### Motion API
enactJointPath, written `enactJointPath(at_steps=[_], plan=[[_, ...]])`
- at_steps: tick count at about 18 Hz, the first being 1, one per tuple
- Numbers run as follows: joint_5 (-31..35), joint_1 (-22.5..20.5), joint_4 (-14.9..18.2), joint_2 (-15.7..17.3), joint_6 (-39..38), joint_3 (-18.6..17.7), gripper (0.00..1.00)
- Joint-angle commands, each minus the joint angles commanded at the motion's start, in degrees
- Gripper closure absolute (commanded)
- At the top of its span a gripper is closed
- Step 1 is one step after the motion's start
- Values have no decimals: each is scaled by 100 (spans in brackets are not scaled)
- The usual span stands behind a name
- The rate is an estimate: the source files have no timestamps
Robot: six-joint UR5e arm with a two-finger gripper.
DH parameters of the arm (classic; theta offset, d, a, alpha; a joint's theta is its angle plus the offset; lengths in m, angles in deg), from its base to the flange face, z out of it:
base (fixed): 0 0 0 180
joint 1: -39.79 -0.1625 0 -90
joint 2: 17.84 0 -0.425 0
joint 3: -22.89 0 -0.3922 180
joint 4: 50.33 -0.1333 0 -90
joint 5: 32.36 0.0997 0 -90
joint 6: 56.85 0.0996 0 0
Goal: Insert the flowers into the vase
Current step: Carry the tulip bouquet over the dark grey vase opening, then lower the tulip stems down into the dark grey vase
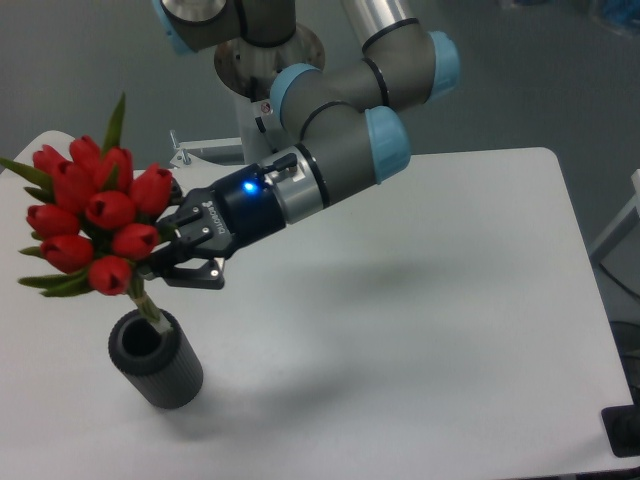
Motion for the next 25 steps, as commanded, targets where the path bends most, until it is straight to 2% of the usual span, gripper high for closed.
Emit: enactJointPath(at_steps=[4,12,16,19,25], plan=[[0,79,0,-9,342,-202,98],[17,149,0,-61,527,-360,98],[26,150,-9,-324,536,-369,98],[26,141,-140,-518,554,-396,98],[35,106,-158,-817,1001,-562,96]])
